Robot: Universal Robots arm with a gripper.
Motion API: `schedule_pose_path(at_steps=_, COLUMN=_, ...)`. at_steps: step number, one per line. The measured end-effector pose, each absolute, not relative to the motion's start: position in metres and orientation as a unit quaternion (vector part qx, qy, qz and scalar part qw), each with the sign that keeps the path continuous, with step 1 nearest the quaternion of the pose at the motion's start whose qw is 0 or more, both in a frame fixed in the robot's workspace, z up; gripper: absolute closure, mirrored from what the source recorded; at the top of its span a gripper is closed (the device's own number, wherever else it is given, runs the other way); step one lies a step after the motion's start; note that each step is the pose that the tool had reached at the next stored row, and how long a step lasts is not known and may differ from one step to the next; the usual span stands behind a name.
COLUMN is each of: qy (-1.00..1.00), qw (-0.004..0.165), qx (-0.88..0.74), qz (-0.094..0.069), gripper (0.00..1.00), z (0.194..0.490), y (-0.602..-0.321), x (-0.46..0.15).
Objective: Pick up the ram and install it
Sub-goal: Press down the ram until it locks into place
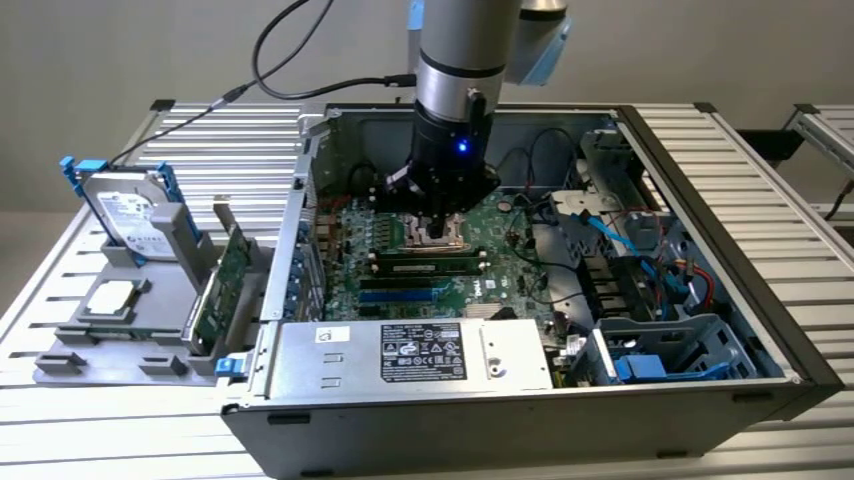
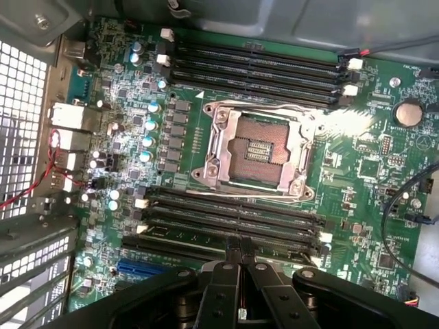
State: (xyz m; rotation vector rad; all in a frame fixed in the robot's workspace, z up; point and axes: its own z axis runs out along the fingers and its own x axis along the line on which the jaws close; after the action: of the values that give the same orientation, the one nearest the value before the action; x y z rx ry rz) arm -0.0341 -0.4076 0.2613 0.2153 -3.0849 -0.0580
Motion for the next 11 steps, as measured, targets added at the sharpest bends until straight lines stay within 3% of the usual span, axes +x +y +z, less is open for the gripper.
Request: schedule_pose_path(at_steps=11, qy=-0.999, qw=0.025, qx=0.024, qz=-0.003, gripper=0.89, z=0.2627, y=-0.4077, x=-0.0341)
